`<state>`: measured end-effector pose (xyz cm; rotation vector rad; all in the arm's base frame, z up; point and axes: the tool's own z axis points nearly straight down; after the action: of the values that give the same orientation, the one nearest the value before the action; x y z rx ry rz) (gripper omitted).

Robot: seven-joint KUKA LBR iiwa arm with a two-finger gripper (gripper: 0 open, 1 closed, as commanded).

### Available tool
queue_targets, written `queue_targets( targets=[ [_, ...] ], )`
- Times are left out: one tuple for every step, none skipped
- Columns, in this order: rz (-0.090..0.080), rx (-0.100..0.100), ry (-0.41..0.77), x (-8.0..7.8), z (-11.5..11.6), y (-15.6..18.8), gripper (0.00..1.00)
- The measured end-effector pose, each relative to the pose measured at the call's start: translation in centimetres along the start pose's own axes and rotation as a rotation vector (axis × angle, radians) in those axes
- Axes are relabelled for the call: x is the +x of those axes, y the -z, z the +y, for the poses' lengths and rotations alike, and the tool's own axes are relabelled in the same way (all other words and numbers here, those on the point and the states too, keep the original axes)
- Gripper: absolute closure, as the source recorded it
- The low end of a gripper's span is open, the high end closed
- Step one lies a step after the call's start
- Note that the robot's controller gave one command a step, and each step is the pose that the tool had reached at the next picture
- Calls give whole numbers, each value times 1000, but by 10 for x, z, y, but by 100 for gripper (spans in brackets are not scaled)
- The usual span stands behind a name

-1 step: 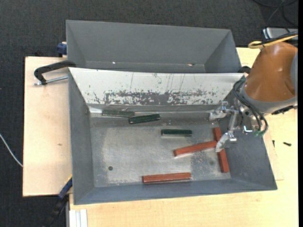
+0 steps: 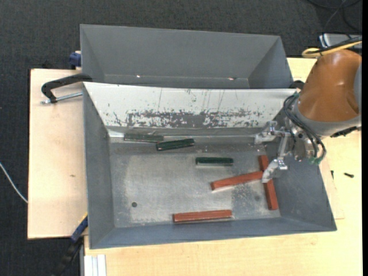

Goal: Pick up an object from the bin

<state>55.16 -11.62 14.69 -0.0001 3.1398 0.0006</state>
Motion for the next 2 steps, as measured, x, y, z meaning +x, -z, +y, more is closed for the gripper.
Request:
queue_targets(
  targets=[
    [-2,0,104,6,15,-50,0],
    [1,-1,179,6,23,-19,0]
  ],
)
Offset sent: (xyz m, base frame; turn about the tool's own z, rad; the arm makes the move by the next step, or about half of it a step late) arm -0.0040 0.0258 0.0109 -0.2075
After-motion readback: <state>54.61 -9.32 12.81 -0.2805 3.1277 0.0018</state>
